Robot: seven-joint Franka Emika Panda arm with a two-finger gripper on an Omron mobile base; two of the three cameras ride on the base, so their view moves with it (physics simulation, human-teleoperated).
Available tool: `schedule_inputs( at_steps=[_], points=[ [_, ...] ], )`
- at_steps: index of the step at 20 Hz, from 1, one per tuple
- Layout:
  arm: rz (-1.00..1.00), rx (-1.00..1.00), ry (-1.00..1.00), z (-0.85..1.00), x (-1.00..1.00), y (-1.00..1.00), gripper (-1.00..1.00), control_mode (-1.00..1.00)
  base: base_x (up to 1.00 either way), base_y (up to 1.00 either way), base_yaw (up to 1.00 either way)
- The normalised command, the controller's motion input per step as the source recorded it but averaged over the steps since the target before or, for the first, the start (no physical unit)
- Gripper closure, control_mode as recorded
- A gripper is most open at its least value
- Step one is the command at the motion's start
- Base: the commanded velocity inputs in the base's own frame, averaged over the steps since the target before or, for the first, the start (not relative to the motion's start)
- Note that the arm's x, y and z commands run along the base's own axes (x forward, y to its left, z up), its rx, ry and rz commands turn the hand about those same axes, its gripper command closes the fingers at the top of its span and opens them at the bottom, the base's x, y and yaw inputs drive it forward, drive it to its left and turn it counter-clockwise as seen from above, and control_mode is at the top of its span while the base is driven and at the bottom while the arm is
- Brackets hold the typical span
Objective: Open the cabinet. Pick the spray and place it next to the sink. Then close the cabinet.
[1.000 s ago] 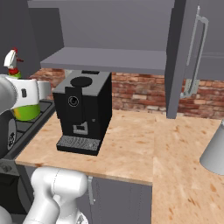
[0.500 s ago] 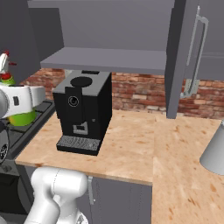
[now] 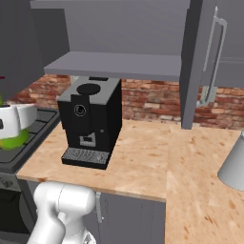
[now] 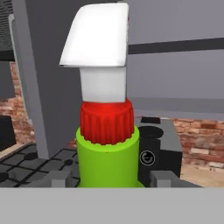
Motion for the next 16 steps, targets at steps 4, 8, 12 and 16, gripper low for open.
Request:
schedule_inputs(
  at_steps=[4,8,12,16],
  points=[
    [-0.02,0.00,0.28,0.17,0.91,0.05,1.00,-1.00,0.00,0.00,0.00],
    [-0.01,0.00,0.22,0.02,0.61,0.00,1.00,-1.00,0.00,0.00,0.00],
    [0.00,0.00,0.02,0.00,0.00,-0.03,1.00,-1.00,0.00,0.00,0.00],
    [0.00,0.00,0.00,0.00,-0.10,0.00,1.00,-1.00,0.00,0.00,0.00]
  ],
)
